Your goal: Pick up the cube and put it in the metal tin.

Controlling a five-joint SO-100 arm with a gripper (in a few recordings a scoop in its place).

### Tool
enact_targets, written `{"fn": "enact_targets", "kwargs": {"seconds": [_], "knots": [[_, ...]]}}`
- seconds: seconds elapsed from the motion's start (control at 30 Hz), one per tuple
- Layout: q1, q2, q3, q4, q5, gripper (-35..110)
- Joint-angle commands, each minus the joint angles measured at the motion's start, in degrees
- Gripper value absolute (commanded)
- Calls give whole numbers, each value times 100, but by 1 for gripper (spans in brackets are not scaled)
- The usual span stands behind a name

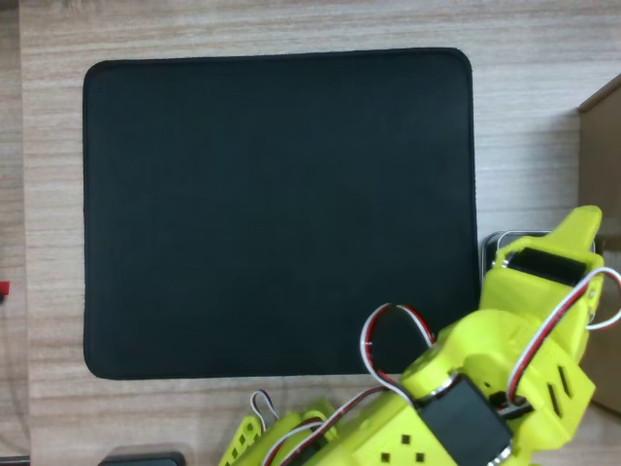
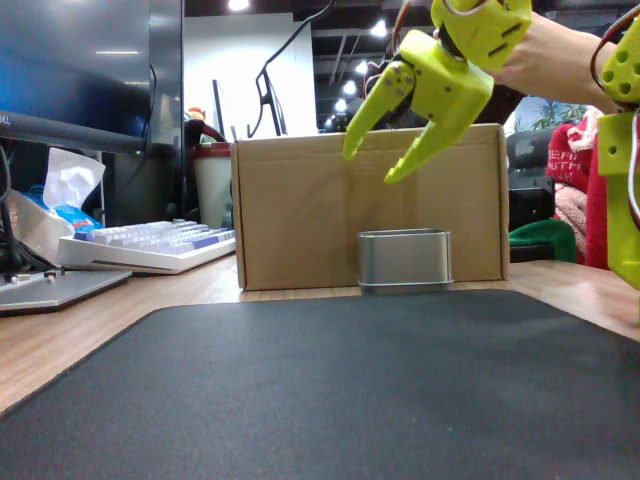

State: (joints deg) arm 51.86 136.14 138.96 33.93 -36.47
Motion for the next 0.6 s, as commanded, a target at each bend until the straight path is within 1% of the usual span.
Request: {"fn": "enact_targets", "kwargs": {"seconds": [0.0, 0.13, 0.3, 0.37, 0.43, 0.57], "knots": [[-26, 316, 88, -18, 35, 18], [-281, 765, 35, -9, 396, 15], [-1160, 1459, 211, 9, 844, 12], [-1529, 1731, 501, -202, 905, 11], [-1898, 2074, 1072, -756, 1099, 11], [-2549, 2417, 1301, -773, 1740, 9]]}}
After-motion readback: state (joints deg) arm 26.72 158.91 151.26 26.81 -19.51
